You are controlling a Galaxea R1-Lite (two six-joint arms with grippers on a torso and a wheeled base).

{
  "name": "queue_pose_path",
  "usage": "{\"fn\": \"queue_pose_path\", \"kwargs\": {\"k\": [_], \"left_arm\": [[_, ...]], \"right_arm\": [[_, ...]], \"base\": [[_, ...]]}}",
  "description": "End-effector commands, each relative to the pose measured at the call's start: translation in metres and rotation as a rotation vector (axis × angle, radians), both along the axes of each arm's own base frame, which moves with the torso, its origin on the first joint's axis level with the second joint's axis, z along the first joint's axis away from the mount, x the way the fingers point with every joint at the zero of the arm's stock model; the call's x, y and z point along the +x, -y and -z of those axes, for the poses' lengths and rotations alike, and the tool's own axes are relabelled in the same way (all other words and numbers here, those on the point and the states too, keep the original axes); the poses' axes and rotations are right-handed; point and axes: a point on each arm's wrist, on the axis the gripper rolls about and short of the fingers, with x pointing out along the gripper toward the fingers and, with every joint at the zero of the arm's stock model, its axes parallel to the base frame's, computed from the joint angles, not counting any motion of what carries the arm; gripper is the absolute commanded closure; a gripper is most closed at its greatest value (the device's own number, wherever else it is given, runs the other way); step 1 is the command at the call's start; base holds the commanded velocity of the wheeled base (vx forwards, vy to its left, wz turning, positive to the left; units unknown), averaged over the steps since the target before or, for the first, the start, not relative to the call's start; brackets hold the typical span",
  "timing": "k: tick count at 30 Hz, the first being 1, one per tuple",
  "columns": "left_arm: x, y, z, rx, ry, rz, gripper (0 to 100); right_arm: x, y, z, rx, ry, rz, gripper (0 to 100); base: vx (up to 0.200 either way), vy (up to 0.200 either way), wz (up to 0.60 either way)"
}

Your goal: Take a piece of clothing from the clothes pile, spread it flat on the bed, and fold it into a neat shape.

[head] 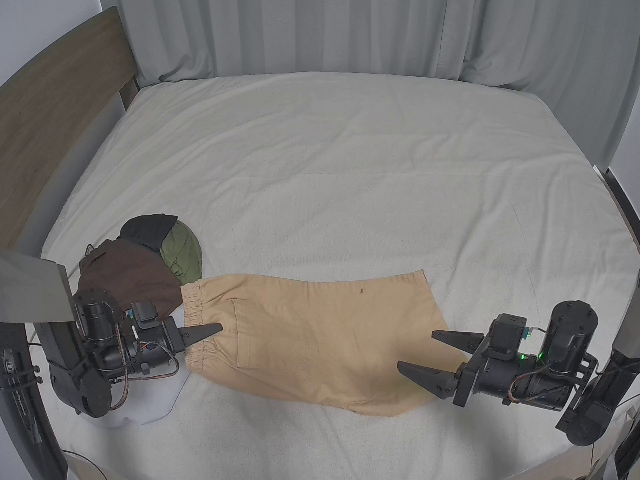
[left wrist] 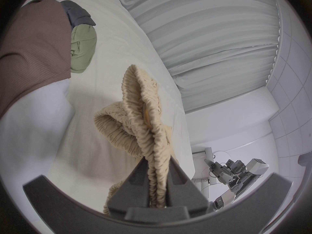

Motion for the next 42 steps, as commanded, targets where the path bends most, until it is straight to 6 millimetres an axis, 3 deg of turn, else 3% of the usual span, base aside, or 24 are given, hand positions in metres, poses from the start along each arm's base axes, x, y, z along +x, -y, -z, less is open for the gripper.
{"fn": "queue_pose_path", "kwargs": {"k": [1, 17, 42], "left_arm": [[-0.001, 0.003, -0.007, -0.004, 0.021, 0.01, 100], [-0.007, 0.033, -0.032, -0.052, 0.057, 0.038, 100], [0.009, 0.081, -0.009, -0.023, 0.044, 0.064, 100]], "right_arm": [[0.0, 0.001, -0.001, 0.001, 0.002, 0.004, 0], [0.001, 0.002, -0.003, 0.007, 0.009, 0.01, 0], [0.003, 0.002, -0.003, 0.01, 0.013, 0.013, 0]], "base": [[0.0, 0.0, 0.0], [0.0, 0.0, 0.0], [0.0, 0.0, 0.0]]}}
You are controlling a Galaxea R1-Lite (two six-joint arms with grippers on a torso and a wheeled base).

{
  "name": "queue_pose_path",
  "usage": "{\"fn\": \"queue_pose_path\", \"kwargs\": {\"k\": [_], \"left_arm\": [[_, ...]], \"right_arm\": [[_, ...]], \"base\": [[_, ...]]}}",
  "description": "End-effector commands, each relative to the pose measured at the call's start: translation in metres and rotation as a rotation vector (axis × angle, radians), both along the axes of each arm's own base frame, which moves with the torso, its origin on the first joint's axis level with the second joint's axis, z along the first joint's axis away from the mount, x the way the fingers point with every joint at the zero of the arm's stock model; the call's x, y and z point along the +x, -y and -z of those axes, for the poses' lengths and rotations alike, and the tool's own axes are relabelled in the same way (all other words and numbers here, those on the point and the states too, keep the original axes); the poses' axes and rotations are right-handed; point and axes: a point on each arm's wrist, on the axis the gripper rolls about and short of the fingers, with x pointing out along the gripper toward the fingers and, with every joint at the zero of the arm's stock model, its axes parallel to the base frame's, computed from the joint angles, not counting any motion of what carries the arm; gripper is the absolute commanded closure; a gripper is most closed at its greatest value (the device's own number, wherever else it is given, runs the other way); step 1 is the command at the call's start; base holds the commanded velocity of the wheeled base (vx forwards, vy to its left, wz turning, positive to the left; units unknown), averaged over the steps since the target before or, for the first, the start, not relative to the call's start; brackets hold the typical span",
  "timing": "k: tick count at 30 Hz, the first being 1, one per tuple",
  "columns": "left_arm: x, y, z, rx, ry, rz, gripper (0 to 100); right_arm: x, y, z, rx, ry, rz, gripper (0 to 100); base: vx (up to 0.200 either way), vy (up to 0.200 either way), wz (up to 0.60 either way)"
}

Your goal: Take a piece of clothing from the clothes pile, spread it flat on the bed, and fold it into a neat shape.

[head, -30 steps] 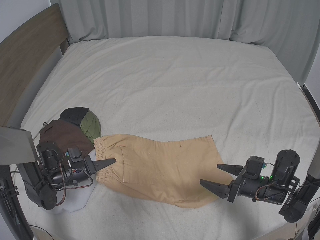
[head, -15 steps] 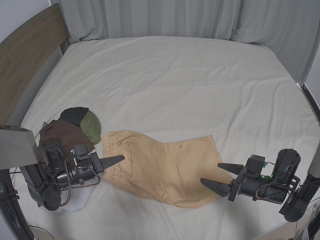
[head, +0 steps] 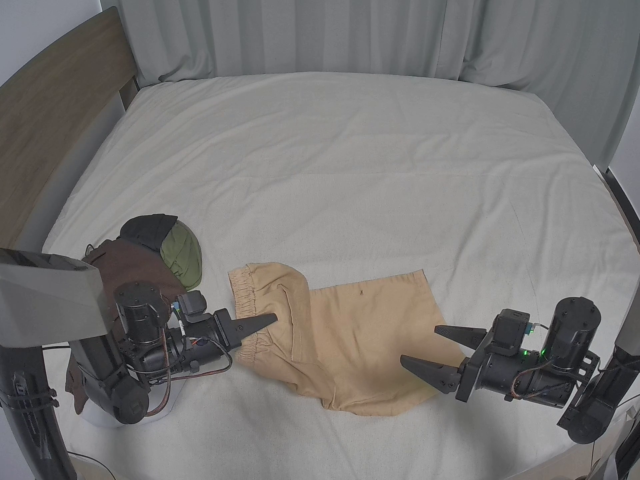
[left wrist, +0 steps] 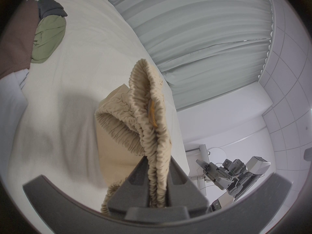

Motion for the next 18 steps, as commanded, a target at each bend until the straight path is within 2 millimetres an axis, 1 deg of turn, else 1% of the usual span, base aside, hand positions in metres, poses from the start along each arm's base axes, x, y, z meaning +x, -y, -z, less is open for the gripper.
{"fn": "queue_pose_path", "kwargs": {"k": [1, 7, 14, 18], "left_arm": [[0.002, 0.003, 0.006, 0.004, -0.012, 0.007, 100], [0.003, 0.007, 0.004, -0.001, -0.002, 0.016, 100], [0.005, 0.024, -0.002, -0.048, -0.011, 0.046, 100], [0.007, 0.03, -0.005, -0.078, -0.023, 0.039, 100]], "right_arm": [[0.001, 0.0, 0.0, -0.001, 0.0, 0.001, 0], [0.001, 0.0, 0.001, -0.001, -0.002, 0.001, 0], [0.005, 0.002, -0.002, 0.007, 0.011, 0.018, 0], [0.006, 0.002, -0.004, 0.013, 0.02, 0.021, 0]], "base": [[0.0, 0.0, 0.0], [0.0, 0.0, 0.0], [0.0, 0.0, 0.0], [0.0, 0.0, 0.0]]}}
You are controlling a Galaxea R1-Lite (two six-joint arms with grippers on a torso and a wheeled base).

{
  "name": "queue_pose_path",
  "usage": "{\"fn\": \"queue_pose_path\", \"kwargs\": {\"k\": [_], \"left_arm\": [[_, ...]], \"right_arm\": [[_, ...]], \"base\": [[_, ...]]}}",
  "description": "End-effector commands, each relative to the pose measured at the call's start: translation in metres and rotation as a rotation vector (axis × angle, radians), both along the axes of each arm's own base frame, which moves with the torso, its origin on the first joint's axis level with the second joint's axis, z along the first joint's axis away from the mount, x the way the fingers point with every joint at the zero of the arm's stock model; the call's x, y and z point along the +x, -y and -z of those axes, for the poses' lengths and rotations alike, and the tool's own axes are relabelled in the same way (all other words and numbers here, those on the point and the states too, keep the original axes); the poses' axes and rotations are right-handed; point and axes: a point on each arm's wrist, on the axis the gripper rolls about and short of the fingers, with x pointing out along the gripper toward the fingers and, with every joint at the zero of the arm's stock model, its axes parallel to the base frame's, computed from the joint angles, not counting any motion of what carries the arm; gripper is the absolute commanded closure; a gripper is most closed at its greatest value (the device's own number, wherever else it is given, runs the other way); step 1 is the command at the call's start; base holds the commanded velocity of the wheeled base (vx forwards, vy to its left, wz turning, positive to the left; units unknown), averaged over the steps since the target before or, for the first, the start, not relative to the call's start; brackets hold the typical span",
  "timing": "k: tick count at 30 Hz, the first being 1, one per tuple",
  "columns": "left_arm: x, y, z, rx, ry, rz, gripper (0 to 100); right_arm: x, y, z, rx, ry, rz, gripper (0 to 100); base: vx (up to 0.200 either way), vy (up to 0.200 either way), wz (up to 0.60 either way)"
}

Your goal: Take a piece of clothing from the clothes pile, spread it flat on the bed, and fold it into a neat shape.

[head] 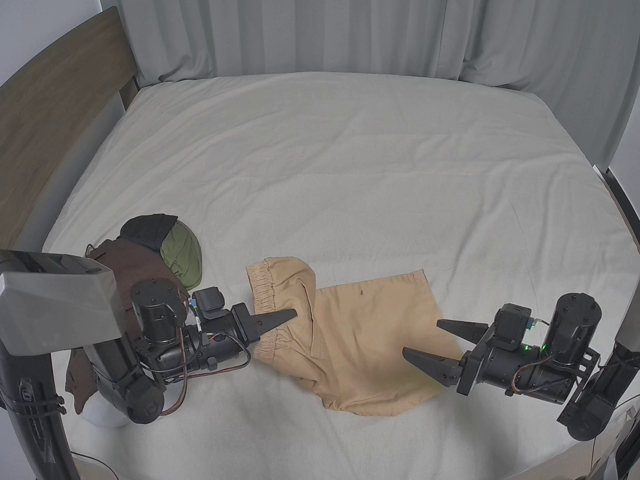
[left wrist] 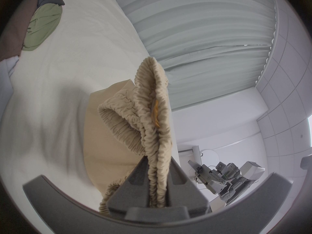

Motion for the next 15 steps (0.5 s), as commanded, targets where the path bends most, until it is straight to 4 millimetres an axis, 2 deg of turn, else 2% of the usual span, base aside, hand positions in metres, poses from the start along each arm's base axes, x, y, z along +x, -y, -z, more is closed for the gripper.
{"fn": "queue_pose_path", "kwargs": {"k": [1, 15], "left_arm": [[0.004, 0.008, -0.001, -0.021, -0.002, 0.007, 100], [0.015, 0.034, 0.003, -0.108, -0.064, 0.047, 100]], "right_arm": [[0.001, 0.0, -0.002, 0.005, 0.009, 0.003, 0], [0.013, 0.005, -0.016, 0.04, 0.077, 0.044, 0]], "base": [[0.0, 0.0, 0.0], [0.0, 0.0, 0.0]]}}
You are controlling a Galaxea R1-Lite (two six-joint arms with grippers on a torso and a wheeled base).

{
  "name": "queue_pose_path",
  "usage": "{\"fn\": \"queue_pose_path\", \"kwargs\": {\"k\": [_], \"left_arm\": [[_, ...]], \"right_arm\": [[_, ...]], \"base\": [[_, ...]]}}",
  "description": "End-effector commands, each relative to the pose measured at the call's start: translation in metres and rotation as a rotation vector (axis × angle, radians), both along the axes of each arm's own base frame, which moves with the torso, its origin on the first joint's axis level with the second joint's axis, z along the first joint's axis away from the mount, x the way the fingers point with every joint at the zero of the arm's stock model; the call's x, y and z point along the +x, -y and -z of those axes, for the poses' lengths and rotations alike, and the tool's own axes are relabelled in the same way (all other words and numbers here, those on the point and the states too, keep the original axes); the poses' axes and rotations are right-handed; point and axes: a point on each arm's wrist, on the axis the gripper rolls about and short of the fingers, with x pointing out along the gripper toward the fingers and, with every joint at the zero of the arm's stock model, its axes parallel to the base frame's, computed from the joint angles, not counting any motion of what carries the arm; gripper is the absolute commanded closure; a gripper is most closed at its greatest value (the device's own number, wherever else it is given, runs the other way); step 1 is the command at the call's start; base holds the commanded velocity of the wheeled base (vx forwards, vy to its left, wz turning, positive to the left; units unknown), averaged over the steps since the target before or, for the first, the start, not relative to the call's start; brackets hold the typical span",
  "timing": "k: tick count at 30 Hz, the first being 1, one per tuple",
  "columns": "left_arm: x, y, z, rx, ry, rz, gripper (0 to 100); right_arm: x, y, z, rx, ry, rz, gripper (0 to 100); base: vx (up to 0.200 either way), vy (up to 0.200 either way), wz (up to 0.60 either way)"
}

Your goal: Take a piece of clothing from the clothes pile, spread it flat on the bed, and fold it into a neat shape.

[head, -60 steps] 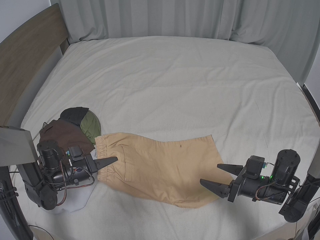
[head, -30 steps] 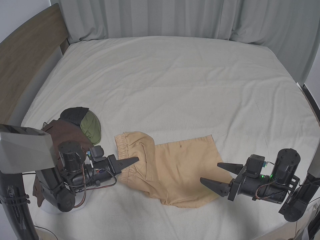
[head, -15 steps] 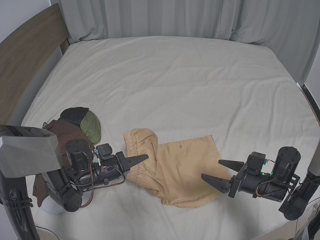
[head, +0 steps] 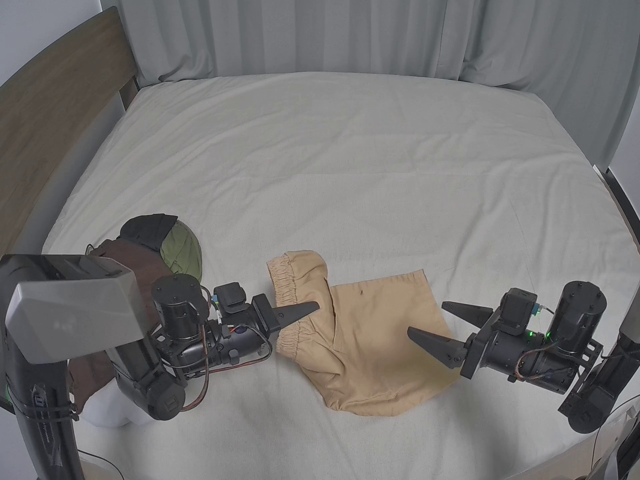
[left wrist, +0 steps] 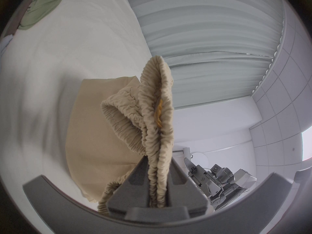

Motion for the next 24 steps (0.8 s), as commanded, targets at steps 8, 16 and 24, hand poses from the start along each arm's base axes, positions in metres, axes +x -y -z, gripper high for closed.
{"fn": "queue_pose_path", "kwargs": {"k": [8, 16, 24], "left_arm": [[0.01, 0.023, -0.001, -0.079, -0.042, 0.01, 100], [0.005, 0.04, 0.003, -0.096, -0.071, 0.055, 100], [0.002, 0.061, 0.02, -0.077, -0.086, 0.103, 100]], "right_arm": [[0.009, -0.002, -0.018, 0.046, 0.078, 0.013, 0], [0.009, 0.0, -0.018, 0.049, 0.08, 0.02, 0], [0.01, 0.0, -0.019, 0.053, 0.078, 0.022, 0]], "base": [[0.0, 0.0, 0.0], [0.0, 0.0, 0.0], [0.0, 0.0, 0.0]]}}
